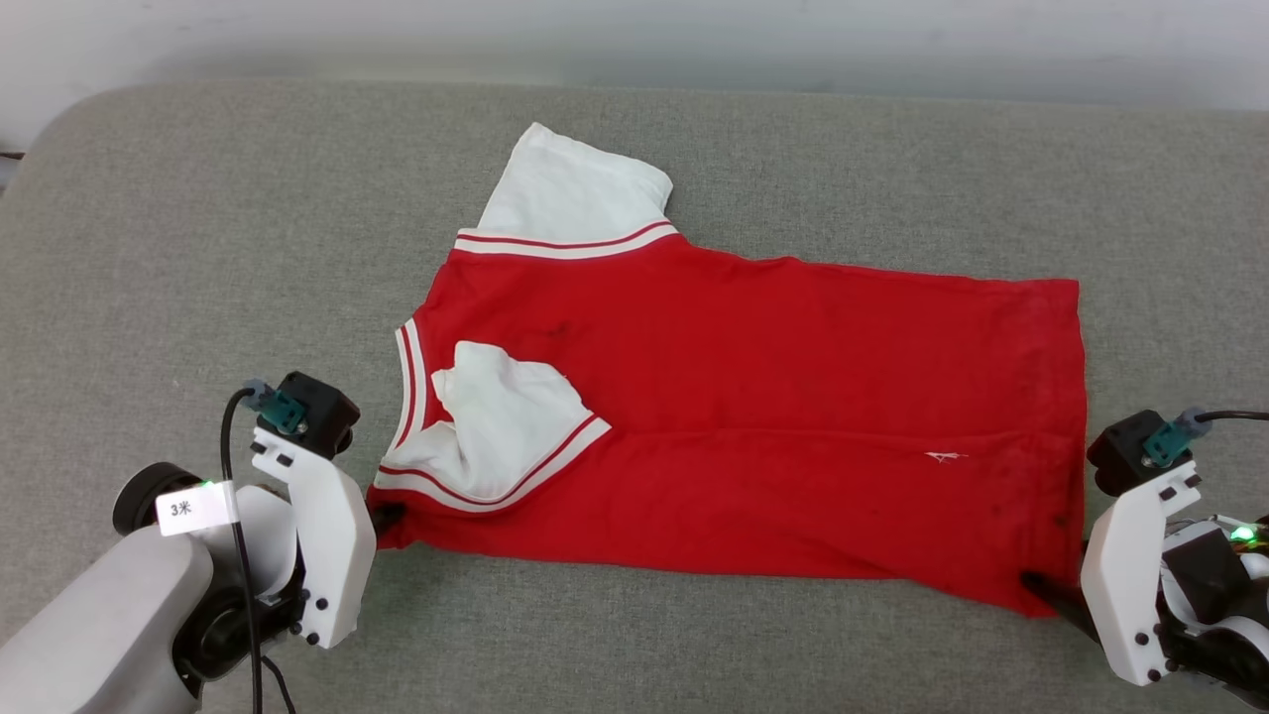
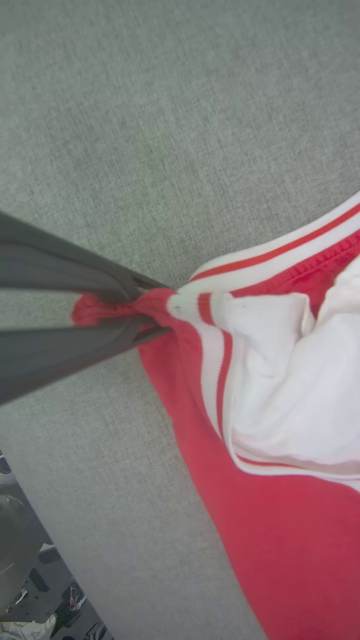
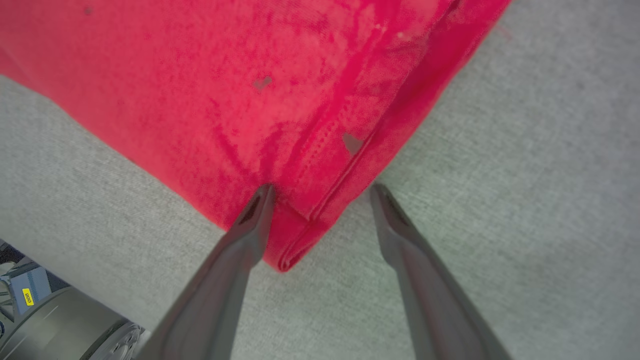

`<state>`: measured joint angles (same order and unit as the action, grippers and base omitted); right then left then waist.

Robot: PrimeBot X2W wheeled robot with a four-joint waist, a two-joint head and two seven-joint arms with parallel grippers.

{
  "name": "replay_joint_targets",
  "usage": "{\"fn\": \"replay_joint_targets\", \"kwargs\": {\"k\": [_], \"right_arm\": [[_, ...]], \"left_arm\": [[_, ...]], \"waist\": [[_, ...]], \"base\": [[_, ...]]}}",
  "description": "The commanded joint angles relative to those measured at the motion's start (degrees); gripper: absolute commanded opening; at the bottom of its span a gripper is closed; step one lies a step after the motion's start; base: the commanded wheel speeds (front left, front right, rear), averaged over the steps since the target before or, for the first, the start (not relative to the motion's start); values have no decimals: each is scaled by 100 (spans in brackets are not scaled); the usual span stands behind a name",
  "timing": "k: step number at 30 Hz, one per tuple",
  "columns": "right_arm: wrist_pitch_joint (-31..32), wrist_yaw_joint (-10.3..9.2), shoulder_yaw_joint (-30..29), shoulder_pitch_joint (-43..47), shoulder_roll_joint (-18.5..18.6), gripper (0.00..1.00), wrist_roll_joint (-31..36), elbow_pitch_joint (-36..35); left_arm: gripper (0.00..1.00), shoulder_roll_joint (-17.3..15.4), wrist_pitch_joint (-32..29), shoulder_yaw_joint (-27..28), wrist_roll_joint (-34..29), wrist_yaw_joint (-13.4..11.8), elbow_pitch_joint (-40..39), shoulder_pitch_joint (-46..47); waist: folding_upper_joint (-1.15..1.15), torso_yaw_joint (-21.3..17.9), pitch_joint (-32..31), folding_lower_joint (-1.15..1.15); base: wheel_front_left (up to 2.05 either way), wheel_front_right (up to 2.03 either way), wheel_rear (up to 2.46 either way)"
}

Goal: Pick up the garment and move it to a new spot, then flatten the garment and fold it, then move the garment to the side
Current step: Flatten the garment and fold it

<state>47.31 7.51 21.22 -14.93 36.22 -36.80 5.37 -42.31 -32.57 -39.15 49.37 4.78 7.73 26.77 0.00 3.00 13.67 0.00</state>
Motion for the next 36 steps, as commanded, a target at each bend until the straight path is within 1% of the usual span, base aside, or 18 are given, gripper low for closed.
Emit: {"fn": "replay_joint_targets", "kwargs": {"k": [1,5,9,10,11,16,21,26,29,32,33,36], "right_arm": [[-41,-5,118,-47,-81,100,12,129],[-178,-3,567,-13,-216,100,28,594],[-438,4,848,-24,-315,100,-95,897],[-548,4,875,-50,-325,34,-132,931],[-663,4,886,-105,-322,0,-154,962],[-1270,-6,772,-297,-140,0,-177,965],[-1682,-7,526,-162,20,0,-264,691],[-1758,-6,275,264,172,0,-346,277],[-1789,-7,30,595,235,0,-375,12],[-1707,-7,-218,948,263,0,-382,-268],[-1707,-7,-218,948,263,0,-382,-268],[-1572,-7,-466,1291,278,0,-359,-491]], "left_arm": [[0,45,34,-10,-28,-28,-3,68],[0,69,61,-27,-50,-25,41,86],[0,77,109,-27,-41,-26,92,48],[0,76,131,-23,-31,-30,106,26],[0,73,152,-20,-20,-33,118,1],[0,52,247,13,51,-33,198,-116],[0,-17,335,43,129,-53,179,-297],[0,-183,419,107,237,-147,-27,-613],[0,-278,462,145,334,-243,-225,-868],[0,-421,502,192,408,-357,-435,-1120],[0,-421,502,192,408,-357,-435,-1120],[0,-522,551,218,492,-478,-601,-1386]], "waist": [[0,18,37,0],[0,39,86,0],[0,26,78,0],[0,16,70,0],[0,6,56,0],[0,-36,-118,0],[0,-65,-362,0],[0,-121,-581,0],[0,-143,-668,0],[0,-169,-727,0],[0,-169,-727,0],[0,-189,-759,0]], "base": [[0,0,0],[0,0,0],[0,0,0],[0,0,0],[0,0,0],[0,0,0],[0,0,0],[0,0,0],[0,0,0],[0,0,0],[0,0,0],[0,0,0]]}}
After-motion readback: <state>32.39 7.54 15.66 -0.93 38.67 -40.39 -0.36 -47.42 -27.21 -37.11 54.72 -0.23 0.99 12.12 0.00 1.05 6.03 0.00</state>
